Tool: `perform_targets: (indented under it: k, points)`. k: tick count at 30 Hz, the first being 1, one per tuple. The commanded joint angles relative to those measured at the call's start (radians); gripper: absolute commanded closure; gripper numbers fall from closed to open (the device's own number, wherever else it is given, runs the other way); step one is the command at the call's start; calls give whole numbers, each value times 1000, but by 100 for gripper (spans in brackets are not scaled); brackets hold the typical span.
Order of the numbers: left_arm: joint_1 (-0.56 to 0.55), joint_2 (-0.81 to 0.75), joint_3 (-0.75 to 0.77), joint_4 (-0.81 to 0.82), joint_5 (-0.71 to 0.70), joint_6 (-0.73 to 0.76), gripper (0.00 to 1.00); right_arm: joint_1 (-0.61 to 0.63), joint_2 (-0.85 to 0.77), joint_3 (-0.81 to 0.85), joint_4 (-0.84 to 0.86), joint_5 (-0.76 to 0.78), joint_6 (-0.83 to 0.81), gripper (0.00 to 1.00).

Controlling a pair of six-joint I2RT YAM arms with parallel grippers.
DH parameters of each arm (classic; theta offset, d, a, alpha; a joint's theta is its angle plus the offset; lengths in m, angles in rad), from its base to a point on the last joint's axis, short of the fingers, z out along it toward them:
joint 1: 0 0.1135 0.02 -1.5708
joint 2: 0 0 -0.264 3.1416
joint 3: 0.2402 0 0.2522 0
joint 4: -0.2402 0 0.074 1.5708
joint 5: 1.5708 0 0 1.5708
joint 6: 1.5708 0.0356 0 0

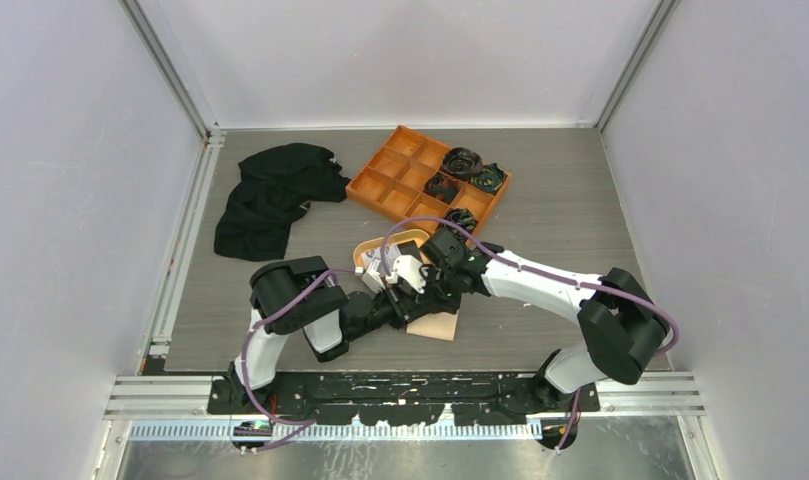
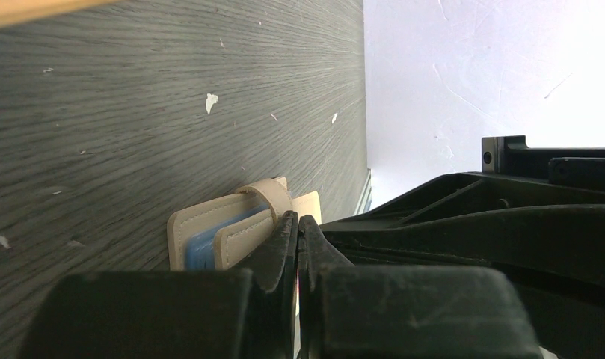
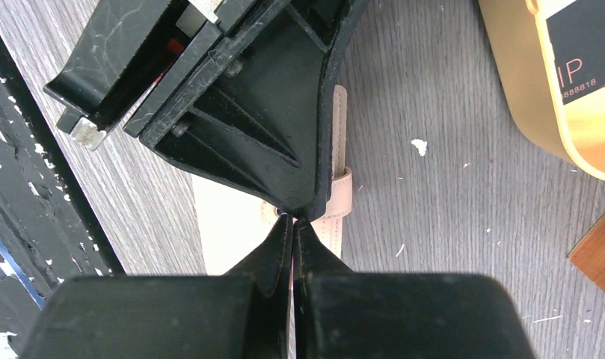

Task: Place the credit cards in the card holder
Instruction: Close the card holder at the center of the board.

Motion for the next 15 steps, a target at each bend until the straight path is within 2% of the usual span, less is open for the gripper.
perform_targets:
  k: [1,9,15]
  points:
    - [-14,20,-17,-84,25,55,100,23,34,8,28,-80,-29,99]
    - [-14,18,-17,-84,27,59,100,7,19,47,-60,-111,-100,99]
    - [-14,23,-14,-84,29,58,100,-31,-40,19,3,-98,-56,99]
